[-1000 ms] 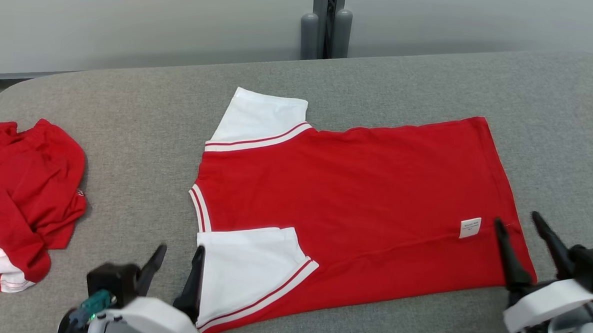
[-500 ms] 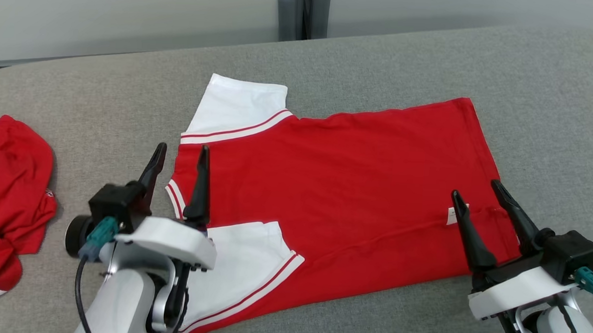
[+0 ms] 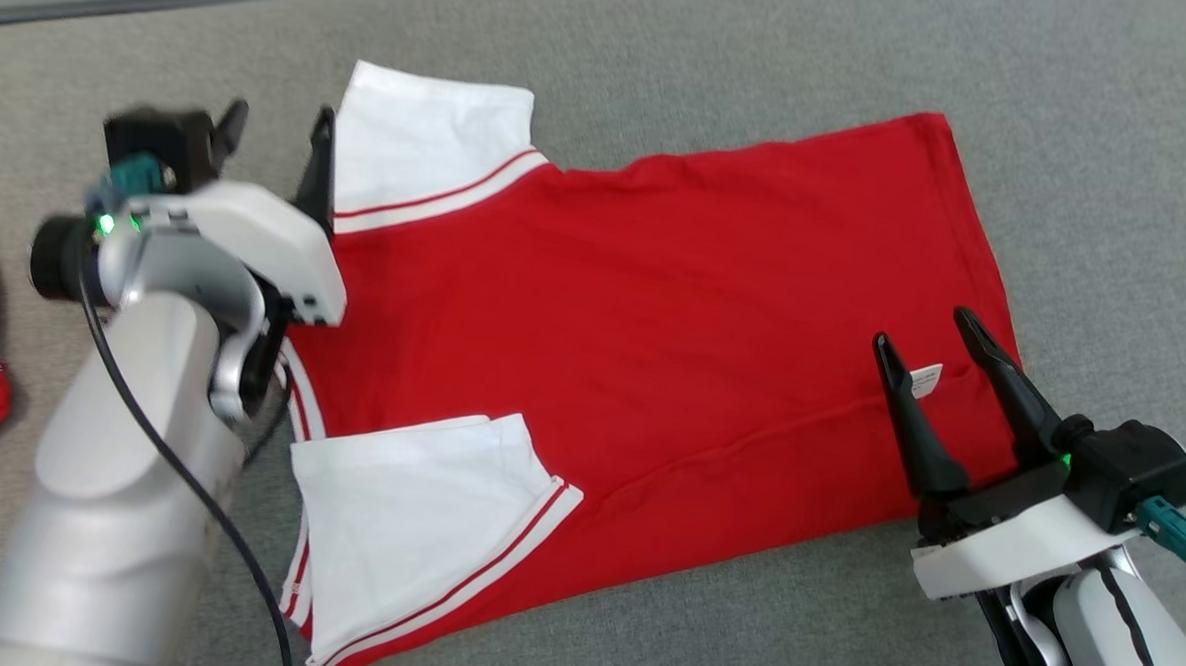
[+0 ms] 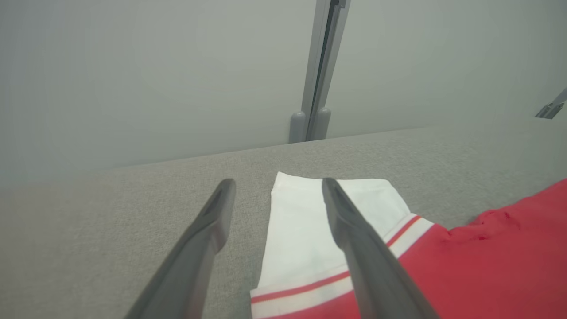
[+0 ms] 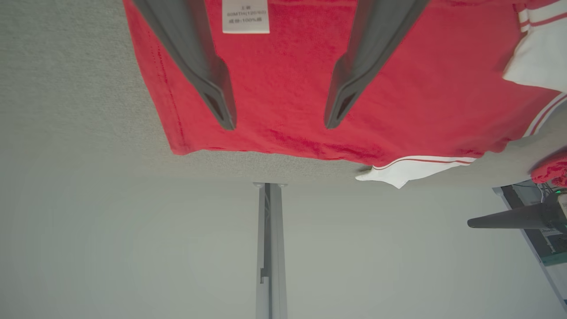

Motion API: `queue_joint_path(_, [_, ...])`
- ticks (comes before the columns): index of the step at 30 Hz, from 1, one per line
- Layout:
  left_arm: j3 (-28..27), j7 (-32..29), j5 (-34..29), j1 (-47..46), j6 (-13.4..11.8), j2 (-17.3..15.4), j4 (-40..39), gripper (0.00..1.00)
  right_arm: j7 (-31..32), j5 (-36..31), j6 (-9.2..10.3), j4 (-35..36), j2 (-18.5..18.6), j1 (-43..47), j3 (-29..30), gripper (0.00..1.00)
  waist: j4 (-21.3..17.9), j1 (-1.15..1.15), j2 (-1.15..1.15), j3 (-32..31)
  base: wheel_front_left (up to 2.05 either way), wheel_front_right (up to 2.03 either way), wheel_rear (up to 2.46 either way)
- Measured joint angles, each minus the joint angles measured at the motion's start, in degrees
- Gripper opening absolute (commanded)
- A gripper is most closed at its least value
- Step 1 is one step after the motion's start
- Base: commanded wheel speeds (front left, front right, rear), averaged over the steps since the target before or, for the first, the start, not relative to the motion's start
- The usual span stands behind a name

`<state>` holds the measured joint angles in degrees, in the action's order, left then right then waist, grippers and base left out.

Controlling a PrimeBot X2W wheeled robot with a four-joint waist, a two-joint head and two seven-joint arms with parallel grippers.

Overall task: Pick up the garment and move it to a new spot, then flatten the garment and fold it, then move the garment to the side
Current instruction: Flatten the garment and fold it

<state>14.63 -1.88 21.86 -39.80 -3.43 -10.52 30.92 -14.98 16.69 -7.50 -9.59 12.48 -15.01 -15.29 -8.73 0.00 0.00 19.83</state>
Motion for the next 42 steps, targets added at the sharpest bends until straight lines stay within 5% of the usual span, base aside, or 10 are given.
queue_joint_path(14, [3.18, -5.64, -0.80, -22.48, 4.57, 0.48, 23.50, 1.00, 0.00, 0.55, 0.00, 1.36, 0.70, -7.21, -0.34, 1.00, -4.12, 0.00, 0.00, 10.14, 0.00, 0.00, 0.00])
queue_joint_path(31, [4.65, -7.65, -2.33, -32.67, 2.37, -1.22, 36.43, 0.98, 0.00, 0.62, 0.00, 1.02, 0.27, -7.30, -1.94, 1.00, -7.71, 0.00, 0.00, 13.74, 0.00, 0.00, 0.00])
queue_joint_path(33, [4.82, -8.35, -2.16, -33.43, 2.96, -0.85, 37.32, 0.49, 0.00, 0.48, 0.00, 1.02, 0.31, -7.31, -1.66, 1.00, -7.85, 0.00, 0.00, 13.72, 0.00, 0.00, 0.00])
queue_joint_path(34, [5.04, -8.61, -2.16, -33.53, 3.28, -0.77, 37.58, 0.16, 0.00, 0.47, 0.00, 1.04, 0.30, -7.32, -1.49, 1.00, -7.84, 0.00, 0.00, 13.66, 0.00, 0.00, 0.00])
queue_joint_path(35, [5.38, -8.62, -2.20, -33.54, 3.43, -0.51, 37.77, 0.00, 0.00, 0.38, 0.00, 1.07, 0.31, -7.32, -1.34, 1.00, -7.80, 0.00, 0.00, 13.57, 0.00, 0.00, 0.00])
queue_joint_path(42, [6.97, -6.95, -2.69, -33.34, 3.69, 1.43, 38.68, 0.00, 0.00, -0.11, 0.00, 1.14, 0.33, -7.42, -0.47, 1.00, -6.91, 0.00, 0.00, 12.47, 0.00, 0.00, 0.00])
